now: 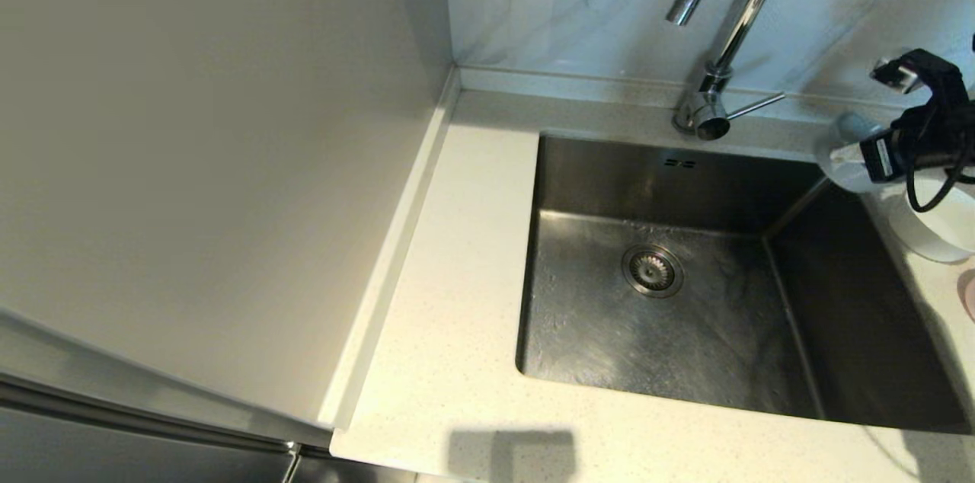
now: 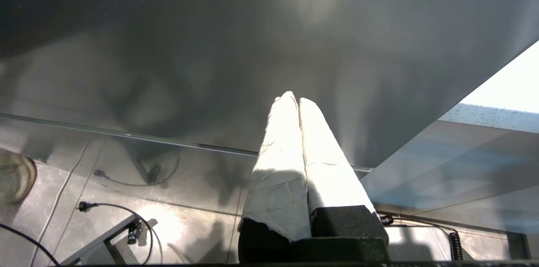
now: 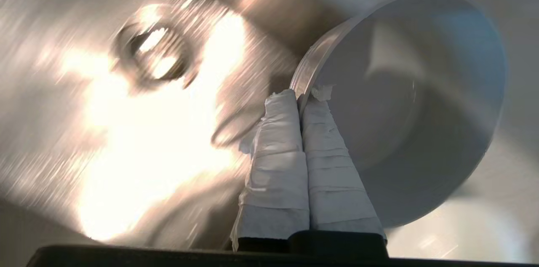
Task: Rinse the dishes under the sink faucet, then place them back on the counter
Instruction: Put a bowl into the sink
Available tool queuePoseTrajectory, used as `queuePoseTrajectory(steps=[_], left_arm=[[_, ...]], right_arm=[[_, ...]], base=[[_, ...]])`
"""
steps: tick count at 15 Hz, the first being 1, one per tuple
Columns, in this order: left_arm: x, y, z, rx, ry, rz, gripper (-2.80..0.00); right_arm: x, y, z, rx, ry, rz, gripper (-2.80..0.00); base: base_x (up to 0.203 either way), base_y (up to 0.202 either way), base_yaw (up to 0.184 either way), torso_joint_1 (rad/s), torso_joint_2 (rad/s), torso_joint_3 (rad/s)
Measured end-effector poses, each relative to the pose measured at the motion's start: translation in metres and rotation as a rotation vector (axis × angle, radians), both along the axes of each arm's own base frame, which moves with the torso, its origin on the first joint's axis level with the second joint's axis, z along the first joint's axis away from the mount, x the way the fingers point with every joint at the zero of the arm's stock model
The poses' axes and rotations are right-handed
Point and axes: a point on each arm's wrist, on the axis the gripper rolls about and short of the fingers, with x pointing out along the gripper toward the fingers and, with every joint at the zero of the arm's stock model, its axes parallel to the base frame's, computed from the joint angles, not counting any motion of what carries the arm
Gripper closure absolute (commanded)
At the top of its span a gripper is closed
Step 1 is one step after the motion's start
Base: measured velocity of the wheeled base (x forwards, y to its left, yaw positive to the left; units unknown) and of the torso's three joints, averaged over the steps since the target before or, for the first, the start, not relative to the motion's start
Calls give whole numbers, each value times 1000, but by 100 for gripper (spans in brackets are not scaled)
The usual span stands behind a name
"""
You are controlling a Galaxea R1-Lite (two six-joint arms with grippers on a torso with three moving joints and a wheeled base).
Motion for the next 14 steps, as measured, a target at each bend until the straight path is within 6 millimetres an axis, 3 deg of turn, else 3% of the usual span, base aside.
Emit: queuePoseTrajectory(steps=[4, 8, 11, 14], left_arm=[[0, 0, 0, 0, 0, 0, 0], [0, 0, 0, 0, 0, 0, 0], [0, 0, 0, 0, 0, 0, 0], [0, 0, 0, 0, -1, 0, 0]], right_arm=[[-23, 21, -28, -40, 147, 108, 0], [-32, 36, -75, -81, 238, 204, 0], [-23, 40, -117, -154, 182, 251, 0], [-1, 41, -152, -243, 61, 283, 0]], base=[[0, 0, 0, 0, 0, 0], [0, 0, 0, 0, 0, 0], [0, 0, 0, 0, 0, 0], [0, 0, 0, 0, 0, 0]])
